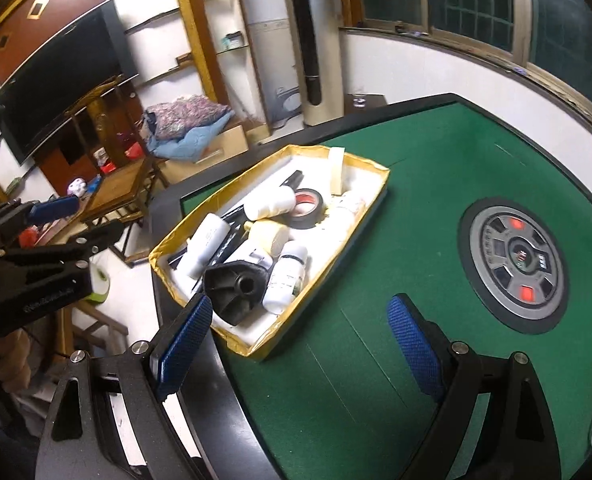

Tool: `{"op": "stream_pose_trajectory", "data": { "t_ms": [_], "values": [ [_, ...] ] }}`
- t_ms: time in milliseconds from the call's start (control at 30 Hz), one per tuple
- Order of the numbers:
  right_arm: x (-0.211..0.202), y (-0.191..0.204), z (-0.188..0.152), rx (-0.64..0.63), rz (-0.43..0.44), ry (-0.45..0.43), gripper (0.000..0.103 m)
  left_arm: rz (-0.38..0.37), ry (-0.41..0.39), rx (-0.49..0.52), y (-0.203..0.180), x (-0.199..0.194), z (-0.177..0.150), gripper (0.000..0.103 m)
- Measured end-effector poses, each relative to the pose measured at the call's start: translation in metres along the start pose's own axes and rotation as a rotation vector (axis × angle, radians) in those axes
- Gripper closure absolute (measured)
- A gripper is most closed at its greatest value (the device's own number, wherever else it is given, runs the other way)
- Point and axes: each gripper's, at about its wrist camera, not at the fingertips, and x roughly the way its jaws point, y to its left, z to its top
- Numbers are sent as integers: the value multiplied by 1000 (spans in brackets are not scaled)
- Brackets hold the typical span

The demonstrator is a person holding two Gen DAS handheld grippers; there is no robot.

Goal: Organize rigid objects

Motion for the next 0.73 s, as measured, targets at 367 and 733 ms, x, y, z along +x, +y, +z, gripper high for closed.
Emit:
{"op": "stream_pose_trajectory", "data": {
  "t_ms": [367, 733],
  "values": [
    [-2, 33, 2, -2, -95, 14, 16, -78, -53, 15, 24, 4, -7, 37],
    [6, 51, 0, 14, -95, 25, 16, -53, -89, 15, 39, 3, -18, 37]
  ]
}}
